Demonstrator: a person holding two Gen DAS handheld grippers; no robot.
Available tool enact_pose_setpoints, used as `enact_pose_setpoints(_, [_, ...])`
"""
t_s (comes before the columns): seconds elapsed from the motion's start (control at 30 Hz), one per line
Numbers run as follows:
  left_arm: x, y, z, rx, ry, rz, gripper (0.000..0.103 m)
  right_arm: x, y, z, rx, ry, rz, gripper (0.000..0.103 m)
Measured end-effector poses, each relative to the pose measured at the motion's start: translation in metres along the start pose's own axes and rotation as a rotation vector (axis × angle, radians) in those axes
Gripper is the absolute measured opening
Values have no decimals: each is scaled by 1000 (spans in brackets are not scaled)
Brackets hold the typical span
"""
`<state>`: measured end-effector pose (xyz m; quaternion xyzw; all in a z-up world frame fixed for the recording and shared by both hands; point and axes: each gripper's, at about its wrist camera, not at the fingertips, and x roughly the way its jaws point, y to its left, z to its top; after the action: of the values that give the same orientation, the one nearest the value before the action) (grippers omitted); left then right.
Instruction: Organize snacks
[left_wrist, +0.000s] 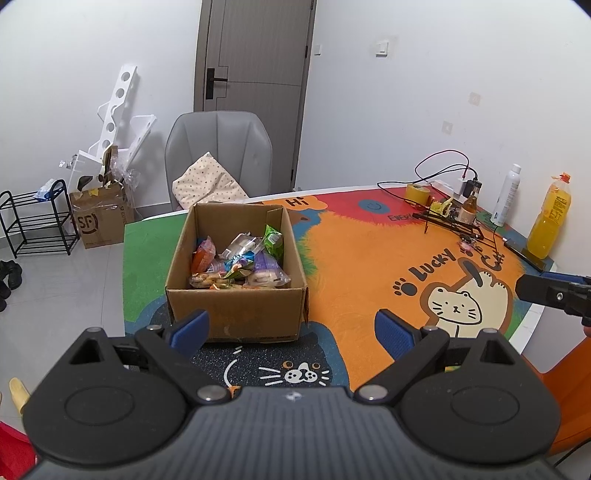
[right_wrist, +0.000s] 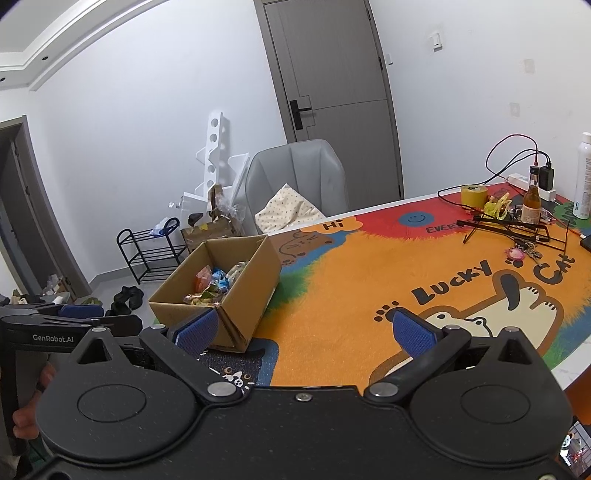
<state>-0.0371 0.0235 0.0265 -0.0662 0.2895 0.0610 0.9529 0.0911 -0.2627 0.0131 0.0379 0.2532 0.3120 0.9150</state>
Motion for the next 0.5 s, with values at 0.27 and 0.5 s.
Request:
enact_pose_setpoints(0.27, [0, 0, 0, 1, 0, -1, 96, 0, 0, 0, 1, 1, -1, 103])
enact_pose_setpoints(0.5, [0, 1, 1, 0, 0, -1, 96, 0, 0, 0, 0, 0, 0, 103])
